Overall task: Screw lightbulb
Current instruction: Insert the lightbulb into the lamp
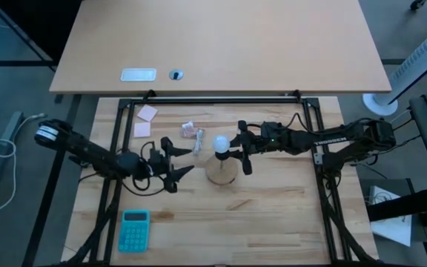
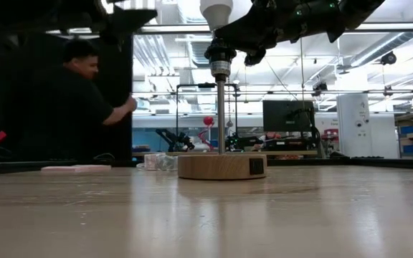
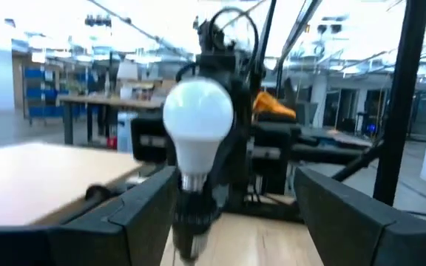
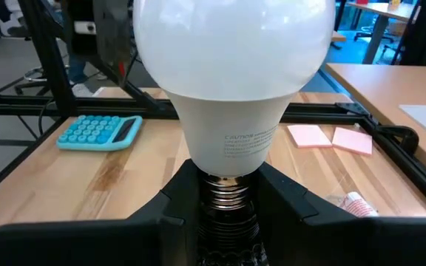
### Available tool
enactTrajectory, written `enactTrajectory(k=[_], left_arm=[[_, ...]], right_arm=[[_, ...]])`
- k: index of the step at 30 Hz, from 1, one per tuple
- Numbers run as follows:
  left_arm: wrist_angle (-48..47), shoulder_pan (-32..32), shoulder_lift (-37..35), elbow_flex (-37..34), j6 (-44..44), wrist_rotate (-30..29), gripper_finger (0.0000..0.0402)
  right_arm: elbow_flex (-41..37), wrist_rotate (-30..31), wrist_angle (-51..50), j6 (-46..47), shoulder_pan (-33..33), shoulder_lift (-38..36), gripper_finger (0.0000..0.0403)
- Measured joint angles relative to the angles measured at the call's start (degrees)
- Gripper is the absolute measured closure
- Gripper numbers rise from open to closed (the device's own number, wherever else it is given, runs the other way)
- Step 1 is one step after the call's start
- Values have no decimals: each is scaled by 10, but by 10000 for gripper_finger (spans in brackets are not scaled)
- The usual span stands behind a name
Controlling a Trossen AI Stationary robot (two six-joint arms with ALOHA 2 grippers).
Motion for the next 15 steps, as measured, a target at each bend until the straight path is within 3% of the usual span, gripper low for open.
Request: enactTrajectory(k=[6, 12, 15], left_arm=[[-39, -8, -13, 61, 58, 29, 139], [-247, -8, -47, 149, 61, -84, 139], [-265, -8, -48, 175, 68, -89, 139]], right_arm=[[0, 0, -7, -2, 0, 0, 314], [0, 0, -7, -1, 0, 0, 314], [0, 0, -7, -2, 0, 0, 314]])
